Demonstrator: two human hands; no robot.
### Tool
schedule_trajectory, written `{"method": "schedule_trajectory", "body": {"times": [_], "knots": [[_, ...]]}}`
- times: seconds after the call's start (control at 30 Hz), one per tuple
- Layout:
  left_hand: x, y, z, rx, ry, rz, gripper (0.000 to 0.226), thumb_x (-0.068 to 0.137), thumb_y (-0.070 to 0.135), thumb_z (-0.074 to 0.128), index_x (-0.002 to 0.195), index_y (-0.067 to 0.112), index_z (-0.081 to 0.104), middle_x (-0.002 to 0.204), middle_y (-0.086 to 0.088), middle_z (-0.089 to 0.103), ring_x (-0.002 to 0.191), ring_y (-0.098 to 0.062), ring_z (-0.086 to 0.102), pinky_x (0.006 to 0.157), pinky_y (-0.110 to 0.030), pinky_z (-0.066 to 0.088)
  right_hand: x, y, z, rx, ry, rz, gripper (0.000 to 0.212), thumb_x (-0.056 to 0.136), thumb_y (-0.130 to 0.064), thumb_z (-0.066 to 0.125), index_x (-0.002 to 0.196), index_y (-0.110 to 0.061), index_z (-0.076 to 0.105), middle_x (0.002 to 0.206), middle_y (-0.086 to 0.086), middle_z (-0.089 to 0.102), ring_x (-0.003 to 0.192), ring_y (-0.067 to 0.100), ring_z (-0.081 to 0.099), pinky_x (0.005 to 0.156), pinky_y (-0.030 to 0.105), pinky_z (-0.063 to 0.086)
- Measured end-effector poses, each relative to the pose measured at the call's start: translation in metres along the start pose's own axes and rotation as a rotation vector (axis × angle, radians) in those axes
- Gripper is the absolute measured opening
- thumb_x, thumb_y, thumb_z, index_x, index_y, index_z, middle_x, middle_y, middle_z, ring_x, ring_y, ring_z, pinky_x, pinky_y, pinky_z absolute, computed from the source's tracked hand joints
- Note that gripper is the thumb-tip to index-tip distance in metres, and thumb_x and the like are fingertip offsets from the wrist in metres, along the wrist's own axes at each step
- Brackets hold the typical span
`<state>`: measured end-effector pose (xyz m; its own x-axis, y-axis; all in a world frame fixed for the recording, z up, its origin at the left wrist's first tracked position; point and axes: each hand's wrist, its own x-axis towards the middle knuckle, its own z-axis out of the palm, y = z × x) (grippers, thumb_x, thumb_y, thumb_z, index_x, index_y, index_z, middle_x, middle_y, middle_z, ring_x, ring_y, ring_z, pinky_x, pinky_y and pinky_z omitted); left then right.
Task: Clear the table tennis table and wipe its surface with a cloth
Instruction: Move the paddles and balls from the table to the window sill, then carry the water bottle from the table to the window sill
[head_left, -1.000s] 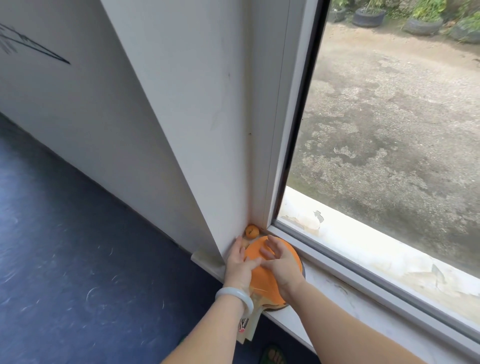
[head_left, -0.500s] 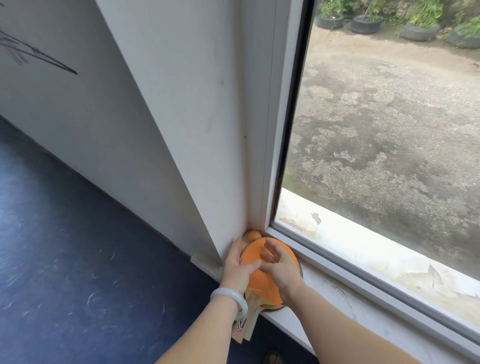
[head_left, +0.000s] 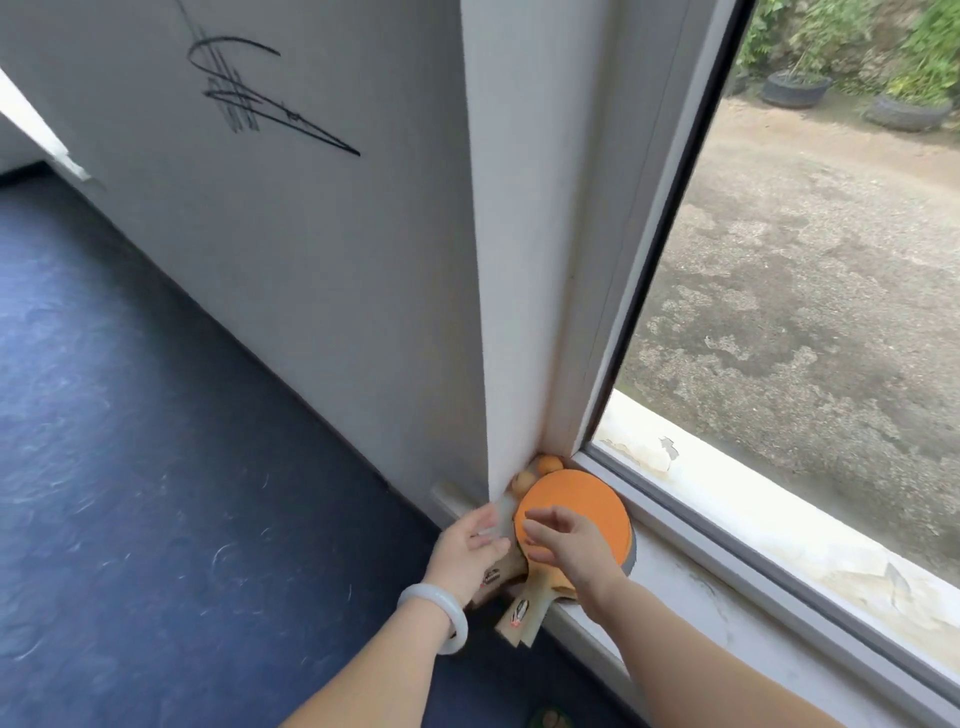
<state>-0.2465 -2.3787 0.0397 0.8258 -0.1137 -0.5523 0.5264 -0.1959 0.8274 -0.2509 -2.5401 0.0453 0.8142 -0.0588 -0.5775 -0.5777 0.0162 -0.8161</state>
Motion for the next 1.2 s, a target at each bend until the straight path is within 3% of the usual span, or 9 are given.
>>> {"method": "schedule_trajectory", "body": {"times": [0.2, 0.33, 0.43, 0.5, 0.67, 0.83, 0.93, 1.07, 1.2], "knots": [[-0.035, -0.018, -0.083, -0.053, 0.066, 0.036, 0.04, 0.093, 0.006, 0.063, 0.129, 0.021, 0.055, 0.121, 0.004, 0.062, 0.113, -0.012, 0.061, 0.102, -0.033, 0.048, -0.018, -0.011, 0.085, -0.099, -0.138, 0.009, 0.013, 0.091, -0.005, 0.067, 0.103, -0.001, 0.063, 0.084, 0.009, 0.062, 0.07, 0.017, 0.058, 0.062, 0.022, 0.055], [-0.074, -0.047, -0.177, -0.067, 0.243, 0.055, 0.034, 0.093, 0.005, 0.061, 0.123, 0.021, 0.059, 0.115, 0.003, 0.065, 0.103, -0.009, 0.063, 0.094, -0.027, 0.051, -0.034, -0.004, 0.188, -0.217, -0.25, -0.007, 0.009, 0.091, -0.01, 0.069, 0.099, -0.008, 0.065, 0.088, 0.007, 0.066, 0.075, 0.016, 0.062, 0.071, 0.028, 0.057], [-0.117, -0.075, -0.258, -0.043, 0.4, 0.055, 0.031, 0.094, 0.007, 0.058, 0.119, 0.025, 0.058, 0.114, 0.003, 0.065, 0.101, -0.007, 0.062, 0.081, -0.012, 0.048, -0.052, -0.002, 0.278, -0.318, -0.349, -0.041, 0.012, 0.091, -0.014, 0.068, 0.102, -0.009, 0.067, 0.09, 0.005, 0.067, 0.079, 0.016, 0.063, 0.08, 0.034, 0.057], [-0.148, -0.097, -0.313, -0.023, 0.502, 0.043, 0.031, 0.095, 0.01, 0.057, 0.123, 0.025, 0.058, 0.113, 0.006, 0.065, 0.102, -0.007, 0.062, 0.081, -0.01, 0.045, -0.066, -0.001, 0.341, -0.381, -0.416, -0.065, 0.012, 0.091, -0.015, 0.067, 0.102, -0.009, 0.067, 0.087, 0.004, 0.066, 0.077, 0.016, 0.062, 0.082, 0.035, 0.057], [-0.229, -0.155, -0.432, -0.039, 0.733, -0.038, 0.029, 0.097, 0.014, 0.057, 0.125, 0.021, 0.058, 0.116, 0.003, 0.065, 0.105, -0.013, 0.062, 0.09, -0.024, 0.05, -0.105, 0.01, 0.492, -0.553, -0.605, -0.141, 0.009, 0.092, -0.012, 0.065, 0.1, -0.007, 0.065, 0.081, 0.0, 0.064, 0.07, 0.013, 0.06, 0.071, 0.029, 0.055], [-0.297, -0.206, -0.513, -0.095, 0.921, -0.153, 0.031, 0.097, 0.018, 0.057, 0.128, 0.018, 0.059, 0.12, 0.0, 0.065, 0.105, -0.017, 0.063, 0.091, -0.028, 0.05, -0.134, 0.032, 0.615, -0.758, -0.819, -0.184, 0.004, 0.092, -0.008, 0.064, 0.092, -0.011, 0.062, 0.081, 0.001, 0.061, 0.064, 0.013, 0.056, 0.056, 0.02, 0.046], [-0.33, -0.231, -0.554, -0.131, 1.015, -0.242, 0.029, 0.098, 0.019, 0.057, 0.126, 0.016, 0.06, 0.122, 0.0, 0.064, 0.107, -0.016, 0.061, 0.085, -0.023, 0.047, -0.146, 0.046, 0.683, -0.852, -0.919, -0.191, 0.006, 0.092, -0.006, 0.063, 0.094, -0.012, 0.061, 0.082, 0.002, 0.06, 0.064, 0.013, 0.056, 0.055, 0.021, 0.046], [-0.366, -0.255, -0.614, -0.165, 1.155, -0.361, 0.026, 0.098, 0.021, 0.056, 0.124, 0.016, 0.06, 0.124, -0.001, 0.063, 0.096, -0.014, 0.056, 0.078, -0.02, 0.041, -0.161, 0.061, 0.777, -0.97, -1.067, -0.203, 0.014, 0.091, -0.003, 0.063, 0.085, -0.016, 0.061, 0.078, 0.004, 0.058, 0.062, 0.014, 0.054, 0.056, 0.024, 0.045], [-0.4, -0.269, -0.671, -0.197, 1.244, -0.512, 0.027, 0.099, 0.022, 0.054, 0.125, 0.014, 0.058, 0.125, -0.001, 0.06, 0.107, -0.019, 0.058, 0.09, -0.027, 0.046, -0.175, 0.064, 0.868, -1.04, -1.195, -0.225, 0.012, 0.091, -0.003, 0.064, 0.088, -0.014, 0.061, 0.08, 0.005, 0.059, 0.068, 0.017, 0.055, 0.062, 0.026, 0.047]]}}
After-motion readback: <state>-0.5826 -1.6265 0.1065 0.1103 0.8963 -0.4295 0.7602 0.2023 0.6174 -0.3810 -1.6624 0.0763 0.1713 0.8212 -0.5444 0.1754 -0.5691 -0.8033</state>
